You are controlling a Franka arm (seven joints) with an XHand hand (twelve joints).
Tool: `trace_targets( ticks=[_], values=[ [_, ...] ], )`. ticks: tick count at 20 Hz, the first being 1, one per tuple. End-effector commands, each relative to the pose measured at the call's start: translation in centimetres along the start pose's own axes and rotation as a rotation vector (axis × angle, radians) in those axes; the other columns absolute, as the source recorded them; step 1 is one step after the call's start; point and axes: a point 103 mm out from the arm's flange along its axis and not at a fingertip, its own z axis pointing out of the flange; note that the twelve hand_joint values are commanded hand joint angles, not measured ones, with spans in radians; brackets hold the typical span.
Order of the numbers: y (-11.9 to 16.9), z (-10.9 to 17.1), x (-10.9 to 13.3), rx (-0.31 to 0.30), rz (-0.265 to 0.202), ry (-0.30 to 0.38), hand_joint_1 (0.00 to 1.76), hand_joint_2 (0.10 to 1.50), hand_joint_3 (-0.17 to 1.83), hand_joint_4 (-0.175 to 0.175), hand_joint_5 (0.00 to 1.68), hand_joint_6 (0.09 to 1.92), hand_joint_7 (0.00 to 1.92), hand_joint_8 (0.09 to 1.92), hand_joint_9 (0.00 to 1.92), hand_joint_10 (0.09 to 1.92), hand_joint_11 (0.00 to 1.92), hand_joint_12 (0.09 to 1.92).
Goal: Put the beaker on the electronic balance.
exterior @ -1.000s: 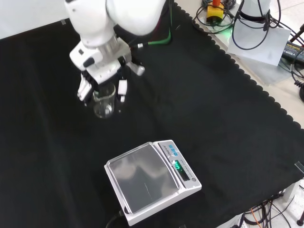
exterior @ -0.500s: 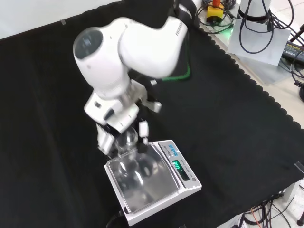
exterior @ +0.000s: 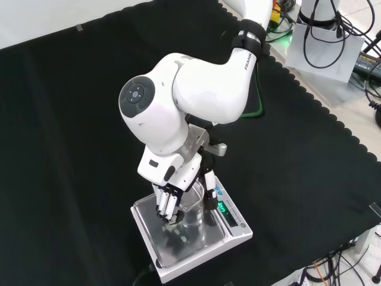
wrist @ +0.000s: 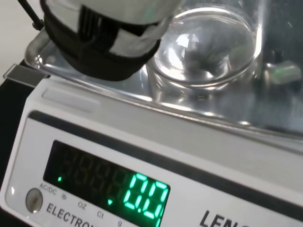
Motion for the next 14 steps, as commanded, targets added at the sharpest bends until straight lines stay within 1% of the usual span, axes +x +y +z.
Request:
trace_targets(
  ticks=[1, 2, 3, 4, 5, 6, 8, 10, 14],
  values=[
    [-0.2, 0.3, -0.4, 0.094, -0.03, 0.02, 1.12, 0.51, 0.98, -0.032, 0.18, 0.81, 0.42, 1.18, 0.78, 0.98, 0.81, 1.17],
    [-0.2, 0.2, -0.4, 0.096, -0.036, 0.024, 1.06, 0.47, 0.95, -0.019, 0.1, 0.54, 0.34, 1.09, 0.68, 0.93, 0.63, 1.28],
    [-0.2, 0.0, -0.4, 0.088, -0.044, 0.028, 0.99, 0.46, 0.87, -0.009, 0.06, 0.32, 0.26, 1.03, 0.57, 0.9, 0.45, 1.38],
    [-0.3, -0.3, -0.3, 0.074, -0.051, 0.03, 0.93, 0.46, 0.78, -0.002, 0.03, 0.17, 0.21, 0.99, 0.47, 0.9, 0.31, 1.47],
    [-0.3, -0.6, -0.3, 0.062, -0.057, 0.032, 0.87, 0.48, 0.69, 0.004, 0.01, 0.09, 0.15, 0.95, 0.38, 0.9, 0.2, 1.54],
    [-0.4, -1.0, -0.3, 0.049, -0.063, 0.034, 0.82, 0.5, 0.6, 0.009, 0.01, 0.09, 0.1, 0.91, 0.31, 0.91, 0.11, 1.58],
    [-0.7, -2.0, -0.4, 0.025, -0.069, 0.035, 0.76, 0.53, 0.47, 0.018, 0.0, 0.09, 0.03, 0.79, 0.21, 0.92, 0.03, 1.61],
    [-1.4, -3.8, -0.8, -0.011, -0.071, 0.032, 0.72, 0.56, 0.38, 0.024, 0.0, 0.09, 0.01, 0.67, 0.14, 0.93, 0.01, 1.59],
    [-2.9, -5.8, -2.2, -0.046, -0.055, 0.028, 0.7, 0.58, 0.3, 0.029, 0.0, 0.09, 0.0, 0.6, 0.1, 0.94, 0.0, 1.57]
  ],
)
